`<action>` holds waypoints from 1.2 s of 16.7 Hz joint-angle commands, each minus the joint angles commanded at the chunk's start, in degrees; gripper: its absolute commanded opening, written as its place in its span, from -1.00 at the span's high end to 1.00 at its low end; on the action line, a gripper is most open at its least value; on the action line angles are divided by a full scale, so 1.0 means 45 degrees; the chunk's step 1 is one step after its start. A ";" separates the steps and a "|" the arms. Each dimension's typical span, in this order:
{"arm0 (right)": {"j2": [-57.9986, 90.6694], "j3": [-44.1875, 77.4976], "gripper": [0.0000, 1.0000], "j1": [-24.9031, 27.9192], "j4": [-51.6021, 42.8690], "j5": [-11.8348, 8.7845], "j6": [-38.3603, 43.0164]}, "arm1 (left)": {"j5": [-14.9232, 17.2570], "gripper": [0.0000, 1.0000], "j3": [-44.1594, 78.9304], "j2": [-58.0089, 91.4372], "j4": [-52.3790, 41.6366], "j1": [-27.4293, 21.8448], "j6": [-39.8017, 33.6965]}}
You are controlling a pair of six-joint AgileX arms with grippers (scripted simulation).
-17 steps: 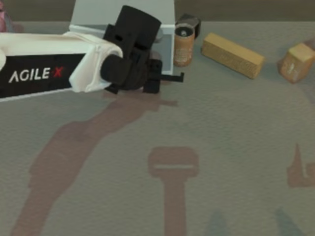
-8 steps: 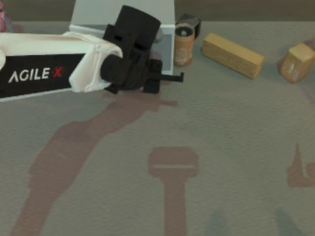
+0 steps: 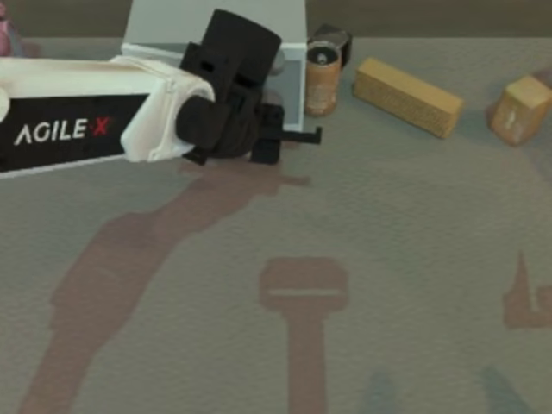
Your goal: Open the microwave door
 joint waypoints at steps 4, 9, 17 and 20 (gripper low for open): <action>0.0000 0.0000 -1.00 0.0000 0.0000 0.0000 0.0000 | 0.0113 1.00 0.0020 0.0005 0.0006 -0.0086 -0.0029; 0.0000 0.0000 -1.00 0.0000 0.0000 0.0000 0.0000 | 0.0444 1.00 -0.0518 -0.0372 0.0272 0.0132 0.0539; 0.0000 0.0000 -1.00 0.0000 0.0000 0.0000 0.0000 | 0.0464 1.00 -0.0556 -0.0383 0.0280 0.0144 0.0574; 0.0000 0.0000 -1.00 0.0000 0.0000 0.0000 0.0000 | 0.0464 1.00 -0.0556 -0.0383 0.0280 0.0144 0.0574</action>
